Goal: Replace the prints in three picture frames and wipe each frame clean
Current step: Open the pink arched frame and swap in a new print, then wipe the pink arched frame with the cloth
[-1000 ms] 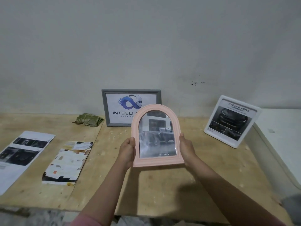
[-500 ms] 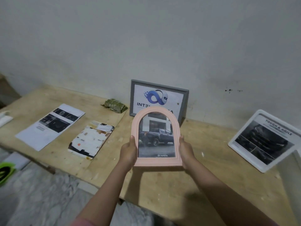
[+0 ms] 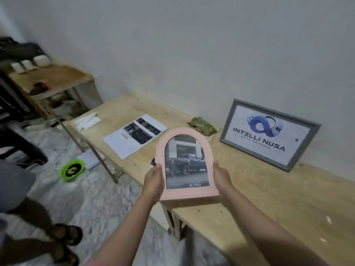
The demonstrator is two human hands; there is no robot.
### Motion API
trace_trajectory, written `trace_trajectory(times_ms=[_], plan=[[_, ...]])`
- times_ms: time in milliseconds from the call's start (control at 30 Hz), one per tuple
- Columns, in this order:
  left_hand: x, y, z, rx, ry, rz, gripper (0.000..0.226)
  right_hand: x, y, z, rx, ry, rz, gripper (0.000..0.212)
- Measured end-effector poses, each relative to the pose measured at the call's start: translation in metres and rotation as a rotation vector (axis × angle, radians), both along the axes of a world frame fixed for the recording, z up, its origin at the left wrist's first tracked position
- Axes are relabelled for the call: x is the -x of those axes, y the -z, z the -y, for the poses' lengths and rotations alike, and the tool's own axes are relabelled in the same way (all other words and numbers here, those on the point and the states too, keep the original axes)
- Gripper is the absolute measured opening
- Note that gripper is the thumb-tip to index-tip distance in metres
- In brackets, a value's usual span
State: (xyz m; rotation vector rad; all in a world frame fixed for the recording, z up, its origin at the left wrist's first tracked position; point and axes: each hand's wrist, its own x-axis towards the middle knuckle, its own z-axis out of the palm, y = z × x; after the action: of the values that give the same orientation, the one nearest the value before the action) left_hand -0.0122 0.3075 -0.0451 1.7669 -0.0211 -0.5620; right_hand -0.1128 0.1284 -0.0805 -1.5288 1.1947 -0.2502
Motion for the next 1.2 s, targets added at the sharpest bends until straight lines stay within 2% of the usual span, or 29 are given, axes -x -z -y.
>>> trace_trajectory(times_ms=[200, 333, 367, 467, 567, 600, 667, 767, 933, 1000, 1067, 1200], plan=[[-0.060, 0.004, -0.037, -0.008, -0.121, 0.003, 0.035, -0.082, 0.019, -0.009, 0.043, -0.074, 0.037, 0.059], [-0.098, 0.011, -0.033, -0.006, -0.166, -0.032, 0.036, -0.131, 0.009, 0.021, 0.193, -0.104, -0.042, 0.028], [-0.106, 0.011, -0.029, -0.016, -0.171, -0.040, 0.037, -0.143, 0.008, 0.032, 0.249, -0.131, -0.054, 0.026], [-0.134, 0.017, -0.010, -0.030, -0.198, -0.056, 0.038, -0.184, 0.016, 0.076, 0.460, -0.254, -0.166, 0.039], [-0.159, 0.027, 0.010, -0.069, -0.198, -0.067, 0.043, -0.218, 0.031, 0.119, 0.642, -0.352, -0.320, 0.037], [-0.163, 0.030, 0.011, -0.069, -0.197, -0.071, 0.043, -0.222, 0.032, 0.127, 0.682, -0.381, -0.376, 0.043], [-0.178, 0.038, 0.026, -0.074, -0.184, -0.085, 0.041, -0.238, 0.043, 0.154, 0.723, -0.496, -0.520, 0.059], [-0.190, 0.043, 0.039, -0.081, -0.182, -0.100, 0.043, -0.250, 0.057, 0.176, 0.685, -0.684, -0.696, 0.068], [-0.199, 0.045, 0.054, -0.046, -0.218, -0.156, 0.043, -0.260, 0.068, 0.181, 0.812, -0.773, -0.813, 0.083], [-0.199, 0.044, 0.058, -0.040, -0.215, -0.152, 0.044, -0.258, 0.067, 0.185, 0.863, -0.800, -0.812, 0.084], [-0.198, 0.046, 0.059, -0.063, -0.191, -0.131, 0.047, -0.255, 0.058, 0.189, 0.802, -0.766, -0.699, 0.076], [-0.196, 0.047, 0.055, -0.048, -0.143, -0.139, 0.041, -0.251, 0.013, 0.180, 0.533, -0.338, -0.150, 0.054]])
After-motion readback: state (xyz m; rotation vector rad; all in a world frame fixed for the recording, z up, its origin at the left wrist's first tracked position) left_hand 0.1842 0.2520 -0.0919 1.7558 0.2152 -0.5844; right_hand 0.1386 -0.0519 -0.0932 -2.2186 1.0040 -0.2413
